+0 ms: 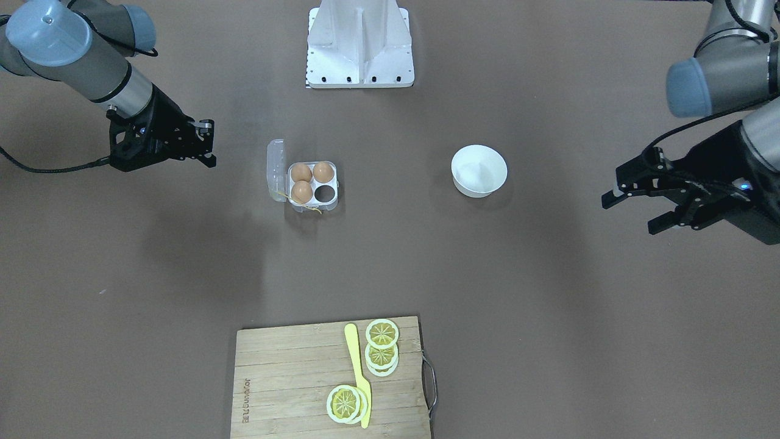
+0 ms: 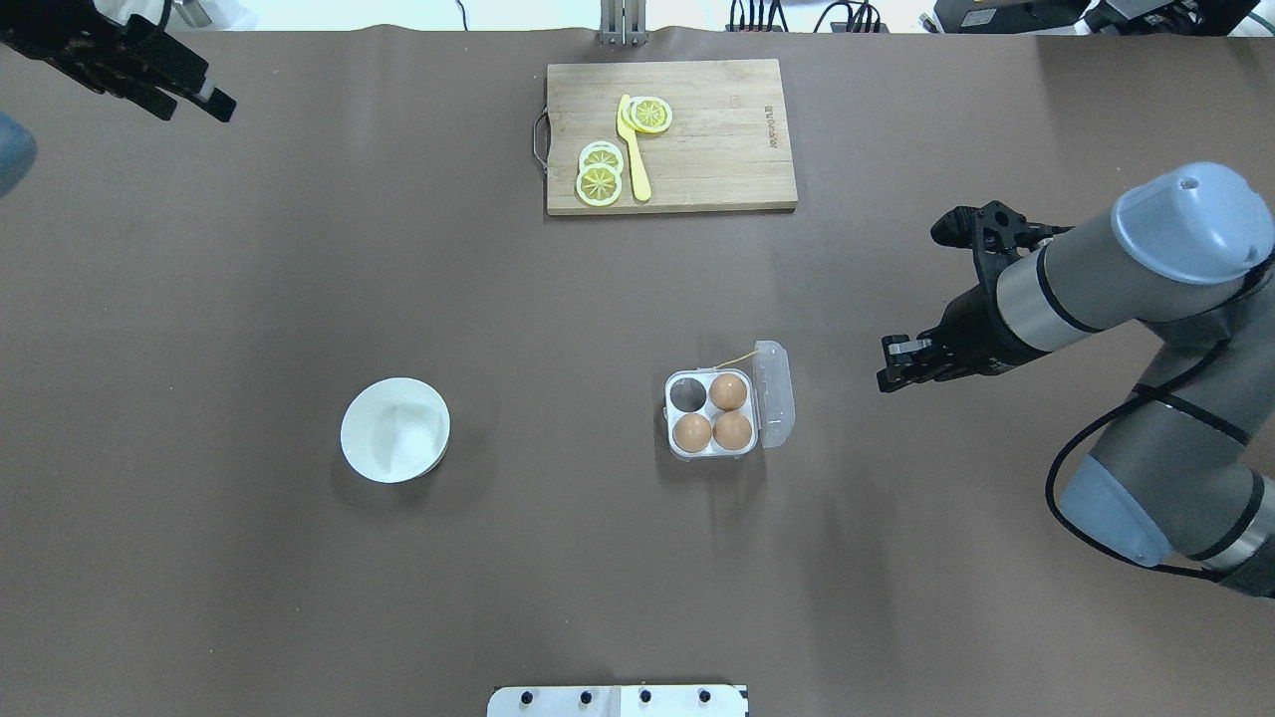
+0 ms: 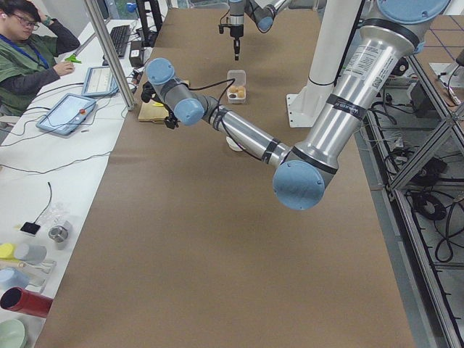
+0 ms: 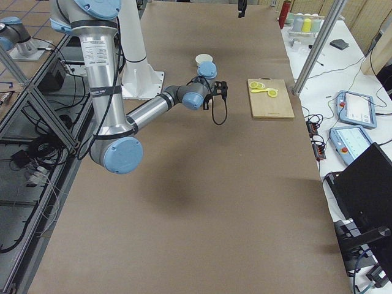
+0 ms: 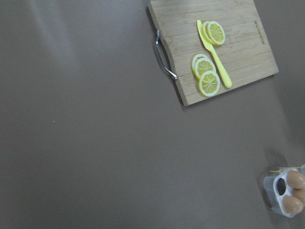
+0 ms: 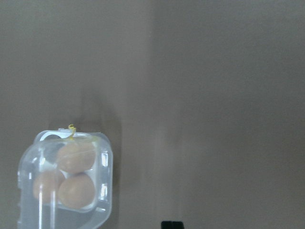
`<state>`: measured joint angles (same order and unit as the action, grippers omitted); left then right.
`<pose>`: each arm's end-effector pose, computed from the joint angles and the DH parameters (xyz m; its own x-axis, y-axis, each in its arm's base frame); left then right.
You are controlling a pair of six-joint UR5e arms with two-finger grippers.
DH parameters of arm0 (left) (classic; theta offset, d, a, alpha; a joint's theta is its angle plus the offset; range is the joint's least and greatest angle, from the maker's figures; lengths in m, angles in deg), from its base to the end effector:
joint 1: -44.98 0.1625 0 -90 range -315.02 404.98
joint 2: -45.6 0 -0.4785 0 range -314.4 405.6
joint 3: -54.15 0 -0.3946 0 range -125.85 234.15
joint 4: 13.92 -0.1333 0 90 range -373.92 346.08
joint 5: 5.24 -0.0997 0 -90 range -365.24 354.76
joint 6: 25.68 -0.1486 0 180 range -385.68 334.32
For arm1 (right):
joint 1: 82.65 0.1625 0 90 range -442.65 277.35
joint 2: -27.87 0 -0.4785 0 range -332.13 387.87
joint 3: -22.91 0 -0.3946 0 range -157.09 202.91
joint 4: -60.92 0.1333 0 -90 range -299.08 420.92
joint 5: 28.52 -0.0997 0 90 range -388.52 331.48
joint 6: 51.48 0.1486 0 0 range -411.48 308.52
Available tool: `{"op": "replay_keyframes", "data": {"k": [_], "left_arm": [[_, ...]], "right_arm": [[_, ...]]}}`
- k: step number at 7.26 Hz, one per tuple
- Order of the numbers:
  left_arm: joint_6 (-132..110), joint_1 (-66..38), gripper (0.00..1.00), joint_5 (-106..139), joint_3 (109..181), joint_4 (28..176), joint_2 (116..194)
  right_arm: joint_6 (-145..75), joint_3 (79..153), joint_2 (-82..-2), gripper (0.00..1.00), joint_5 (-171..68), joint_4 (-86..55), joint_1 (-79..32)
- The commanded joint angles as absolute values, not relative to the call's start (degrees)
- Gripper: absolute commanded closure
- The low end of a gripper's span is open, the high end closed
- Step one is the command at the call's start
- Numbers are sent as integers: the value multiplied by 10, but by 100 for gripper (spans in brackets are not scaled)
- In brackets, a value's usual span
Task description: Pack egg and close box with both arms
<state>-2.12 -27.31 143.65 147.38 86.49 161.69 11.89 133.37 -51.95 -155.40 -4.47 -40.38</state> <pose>0.2011 -0.6498 0.3943 0.3921 0.3291 -0.8591 -0.0843 0.9427 0.3227 -0.3985 -0.4218 0.4182 0.4547 -0.0713 0.8878 0.0343 0.9975 0.0625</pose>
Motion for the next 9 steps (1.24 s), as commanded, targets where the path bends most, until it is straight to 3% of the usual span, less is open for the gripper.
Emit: {"op": "replay_keyframes", "data": {"k": [1, 3, 6, 9], "left_arm": [[-216, -330, 6, 1383, 1473, 702, 1615], [-321, -360, 4, 1305, 1468, 621, 1615], [-491, -431, 3, 1305, 1388, 617, 1610], [-494, -437, 3, 1305, 1387, 617, 1598]], "right_arm": [[161, 1333, -489, 100, -1539, -42, -433], [191, 1331, -468, 100, -1513, -42, -459], [218, 1310, -425, 100, -1480, -42, -487], [263, 1300, -382, 100, -1452, -45, -514]]}}
